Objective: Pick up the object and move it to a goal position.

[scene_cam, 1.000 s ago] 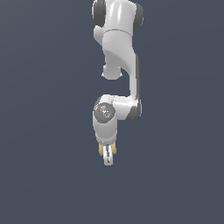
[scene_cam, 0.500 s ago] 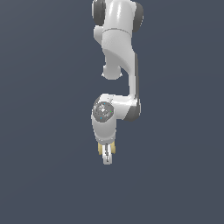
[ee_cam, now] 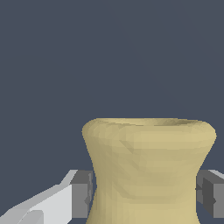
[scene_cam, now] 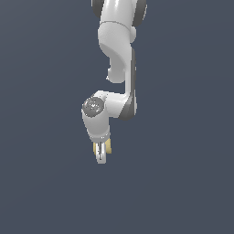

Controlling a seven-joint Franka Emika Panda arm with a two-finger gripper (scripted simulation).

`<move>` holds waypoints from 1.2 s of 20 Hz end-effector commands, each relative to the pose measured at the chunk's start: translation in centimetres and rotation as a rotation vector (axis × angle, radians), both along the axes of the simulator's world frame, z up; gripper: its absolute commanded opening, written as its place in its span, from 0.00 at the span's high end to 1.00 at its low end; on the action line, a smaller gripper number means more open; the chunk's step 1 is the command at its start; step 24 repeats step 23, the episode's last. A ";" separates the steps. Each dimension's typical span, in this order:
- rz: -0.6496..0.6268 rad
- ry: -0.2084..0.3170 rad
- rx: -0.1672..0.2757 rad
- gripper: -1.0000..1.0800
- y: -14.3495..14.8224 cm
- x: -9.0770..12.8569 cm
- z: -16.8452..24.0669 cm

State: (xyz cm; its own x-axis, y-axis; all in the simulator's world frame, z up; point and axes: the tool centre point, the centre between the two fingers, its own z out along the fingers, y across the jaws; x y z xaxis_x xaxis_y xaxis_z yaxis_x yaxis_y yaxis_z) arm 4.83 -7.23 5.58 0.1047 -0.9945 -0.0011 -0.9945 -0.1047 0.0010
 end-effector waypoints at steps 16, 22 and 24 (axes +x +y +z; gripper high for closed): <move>-0.002 -0.001 0.000 1.00 -13.0 -7.5 3.9; -0.001 -0.001 -0.001 1.00 -13.4 -7.6 4.1; -0.001 -0.001 -0.001 1.00 -13.4 -7.6 4.1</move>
